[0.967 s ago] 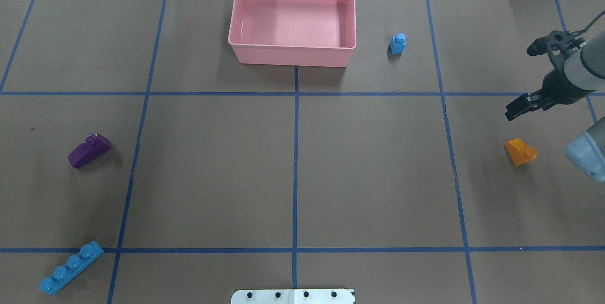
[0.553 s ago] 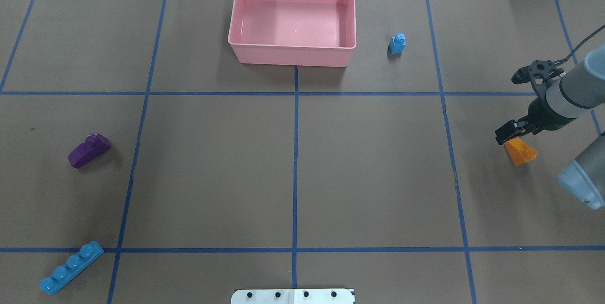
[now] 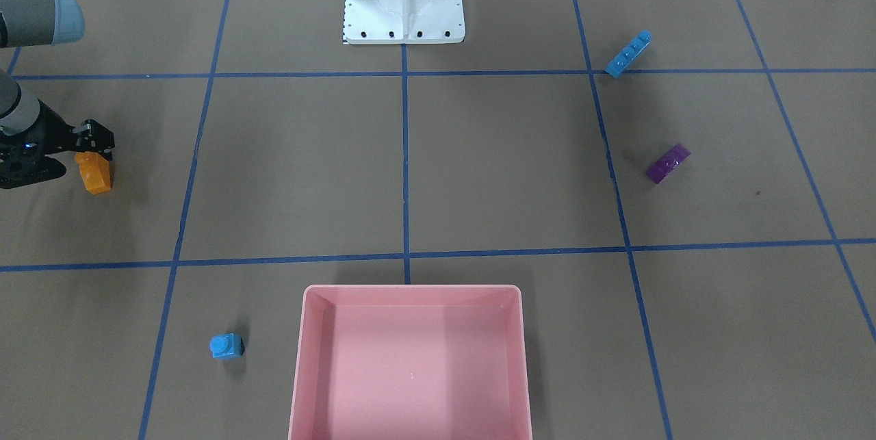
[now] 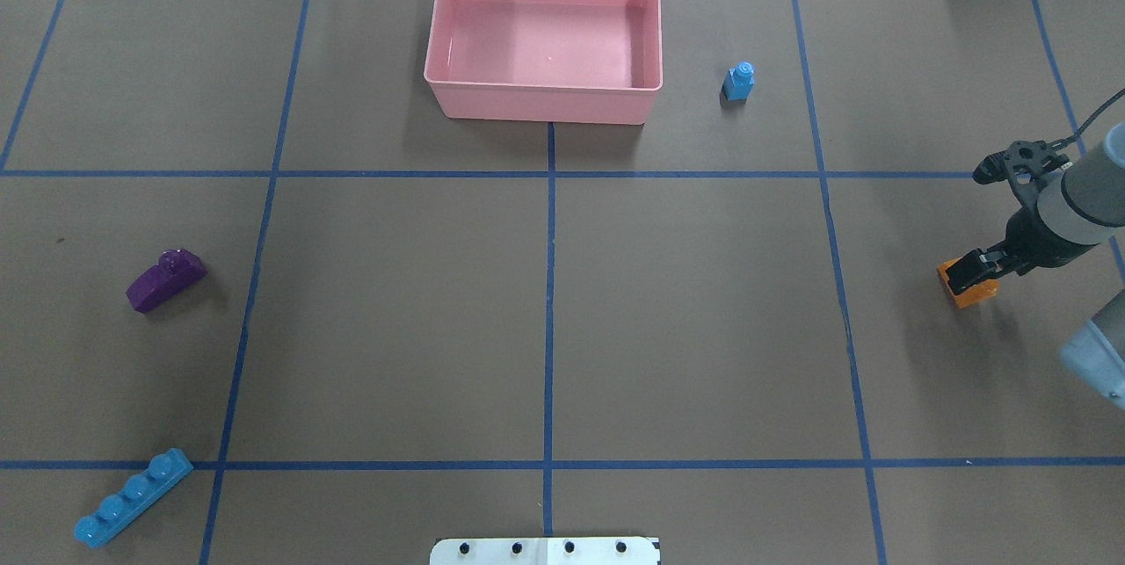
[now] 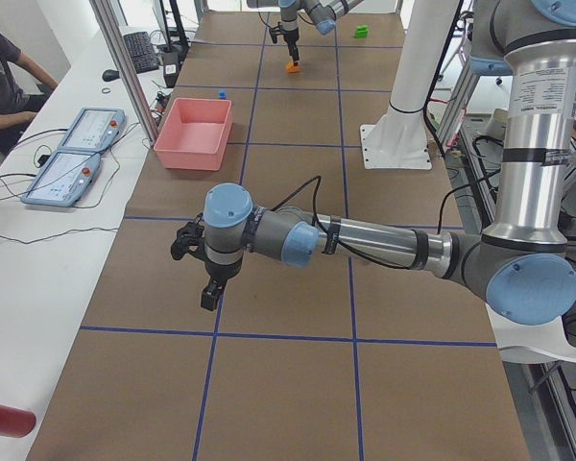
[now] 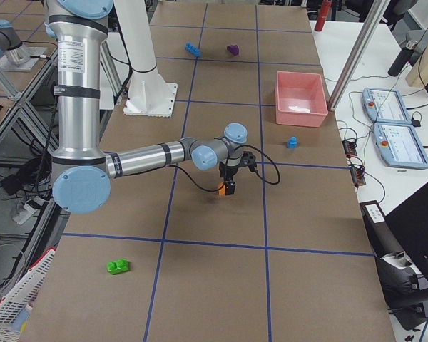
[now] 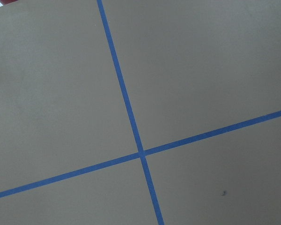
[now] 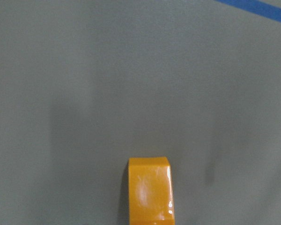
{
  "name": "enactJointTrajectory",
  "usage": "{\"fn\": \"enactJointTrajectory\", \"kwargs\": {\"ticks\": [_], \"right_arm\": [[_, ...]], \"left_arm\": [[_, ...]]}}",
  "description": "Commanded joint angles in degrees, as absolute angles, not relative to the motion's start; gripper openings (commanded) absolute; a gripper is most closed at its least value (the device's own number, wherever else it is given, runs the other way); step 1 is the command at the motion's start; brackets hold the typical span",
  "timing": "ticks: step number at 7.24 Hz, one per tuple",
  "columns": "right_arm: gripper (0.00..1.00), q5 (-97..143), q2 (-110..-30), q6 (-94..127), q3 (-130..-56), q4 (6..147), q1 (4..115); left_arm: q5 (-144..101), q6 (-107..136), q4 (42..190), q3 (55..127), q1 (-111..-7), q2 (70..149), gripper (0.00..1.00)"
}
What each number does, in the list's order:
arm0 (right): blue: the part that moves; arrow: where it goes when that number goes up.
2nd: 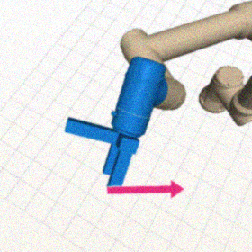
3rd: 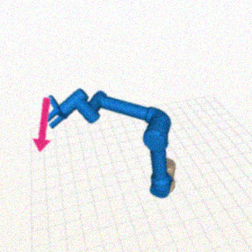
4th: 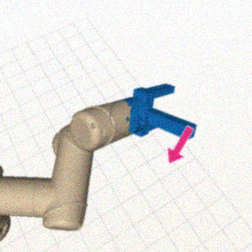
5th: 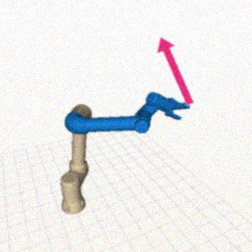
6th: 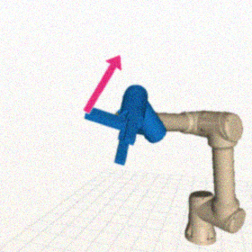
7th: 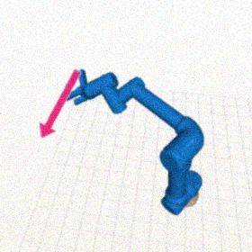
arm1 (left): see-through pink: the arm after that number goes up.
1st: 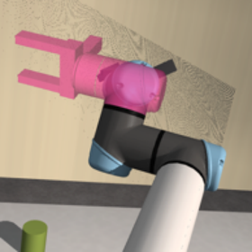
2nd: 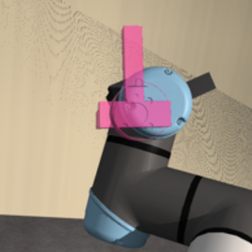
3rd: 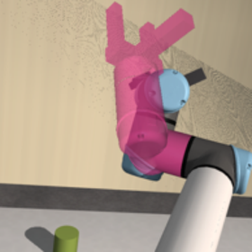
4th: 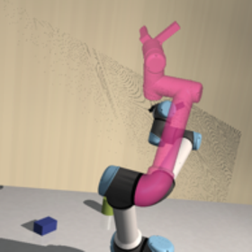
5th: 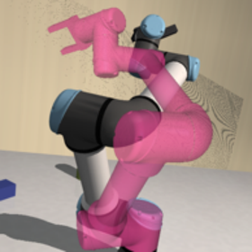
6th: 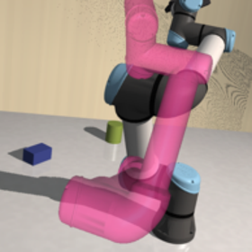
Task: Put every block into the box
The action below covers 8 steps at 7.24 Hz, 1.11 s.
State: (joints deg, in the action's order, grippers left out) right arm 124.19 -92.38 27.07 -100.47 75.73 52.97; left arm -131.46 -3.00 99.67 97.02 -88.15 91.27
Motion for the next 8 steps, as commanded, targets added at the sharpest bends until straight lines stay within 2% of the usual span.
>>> {"fn": "enactJointTrajectory", "kwargs": {"ticks": [1, 2, 3, 4, 5, 7, 8], "right_arm": [[0.99, 124.1, -90.8, 27.1, -98.6, 75.8, 52.5], [0.89, 124.2, -90.4, 27.2, -98.5, 75.8, 52.5], [0.60, 124.2, -90.4, 27.2, -98.5, 75.8, 52.4], [0.20, 124.2, -90.4, 26.7, -98.4, 75.8, 52.4], [0.00, 124.4, -90.9, 26.5, -98.7, 75.8, 52.3], [0.00, 124.6, -91.2, 27.0, -99.5, 76.5, 52.8], [0.00, 128.1, -91.3, 27.0, -102.1, 77.2, 56.8]], "left_arm": [[-131.4, -3.3, 99.7, 96.9, -88.2, 91.4, 1.00], [-131.5, -3.4, 99.7, 96.9, -88.2, 91.6, 1.00], [-131.5, -3.4, 99.7, 96.9, -88.2, 91.6, 1.00], [-131.5, -3.1, 99.6, 97.4, -88.2, 91.7, 1.00], [-131.3, -2.9, 99.1, 99.1, -88.2, 91.7, 1.00], [-131.5, -1.7, 99.0, 99.3, -88.2, 92.3, 1.00], [-131.5, -0.6, 98.9, 100.4, -88.2, 92.3, 1.00]]}}
